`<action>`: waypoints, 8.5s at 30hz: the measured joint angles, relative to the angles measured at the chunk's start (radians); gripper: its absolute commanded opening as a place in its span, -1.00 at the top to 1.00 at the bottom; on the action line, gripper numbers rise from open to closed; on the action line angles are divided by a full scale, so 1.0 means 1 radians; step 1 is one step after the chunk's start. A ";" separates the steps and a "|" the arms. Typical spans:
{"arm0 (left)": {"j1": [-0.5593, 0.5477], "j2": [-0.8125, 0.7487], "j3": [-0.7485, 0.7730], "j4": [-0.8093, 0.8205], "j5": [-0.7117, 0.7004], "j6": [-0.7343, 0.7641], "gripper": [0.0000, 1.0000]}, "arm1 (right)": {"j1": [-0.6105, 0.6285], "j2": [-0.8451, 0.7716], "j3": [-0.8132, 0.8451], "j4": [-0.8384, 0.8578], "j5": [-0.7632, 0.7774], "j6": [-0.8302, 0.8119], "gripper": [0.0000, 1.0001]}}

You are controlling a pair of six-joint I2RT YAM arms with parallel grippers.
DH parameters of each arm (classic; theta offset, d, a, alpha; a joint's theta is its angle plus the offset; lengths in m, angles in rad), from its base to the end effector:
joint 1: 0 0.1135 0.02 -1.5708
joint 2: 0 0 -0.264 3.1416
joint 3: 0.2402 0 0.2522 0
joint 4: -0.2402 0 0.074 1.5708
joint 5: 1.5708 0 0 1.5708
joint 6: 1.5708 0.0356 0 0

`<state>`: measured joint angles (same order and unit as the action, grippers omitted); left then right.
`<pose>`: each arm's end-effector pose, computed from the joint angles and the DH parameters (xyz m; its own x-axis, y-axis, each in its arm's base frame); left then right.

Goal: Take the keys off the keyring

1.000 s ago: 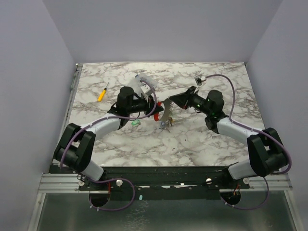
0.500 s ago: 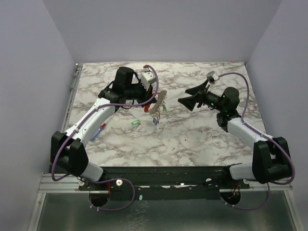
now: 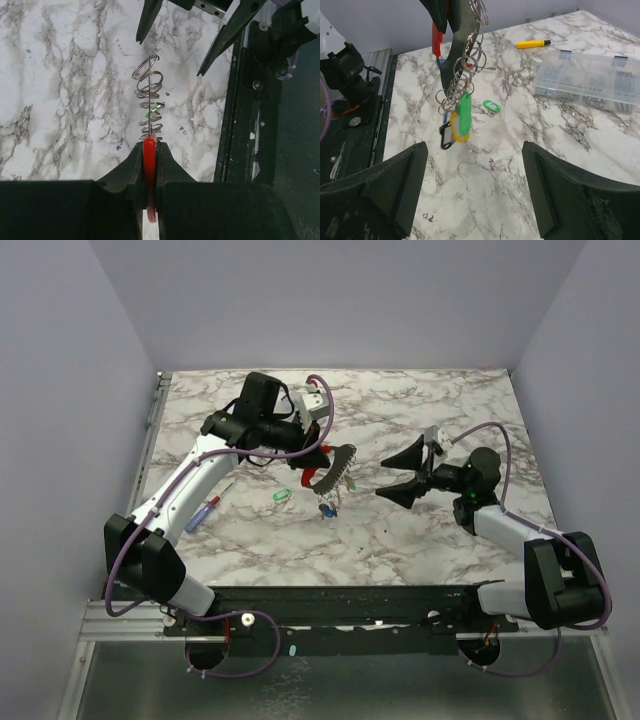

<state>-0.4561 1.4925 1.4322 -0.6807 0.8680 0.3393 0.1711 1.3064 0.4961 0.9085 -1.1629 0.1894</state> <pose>0.2745 -0.1649 0.3563 -0.3085 0.3910 -0.8672 0.9468 0.2144 -0.2401 0.2418 0.0749 0.2408 -0.0873 0.0607 -0.9943 -0.9686 0.2280 0.0990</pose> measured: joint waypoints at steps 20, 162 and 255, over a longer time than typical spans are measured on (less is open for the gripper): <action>-0.018 0.011 0.002 -0.018 0.216 -0.027 1.00 | 0.166 0.072 -0.024 0.290 -0.032 0.039 -0.66; -0.041 0.081 -0.876 1.576 -0.043 -0.320 -0.12 | 0.121 0.507 0.700 -1.571 -0.059 -0.552 0.99; -0.053 0.443 -0.787 2.158 -0.037 -1.030 0.95 | 0.082 0.556 0.680 -1.572 0.108 -0.561 0.99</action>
<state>-0.5091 1.9350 0.6449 1.4776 0.8314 -0.6910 0.2531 1.8622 1.1763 -0.6632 -1.0546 -0.3714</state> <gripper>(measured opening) 0.016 0.053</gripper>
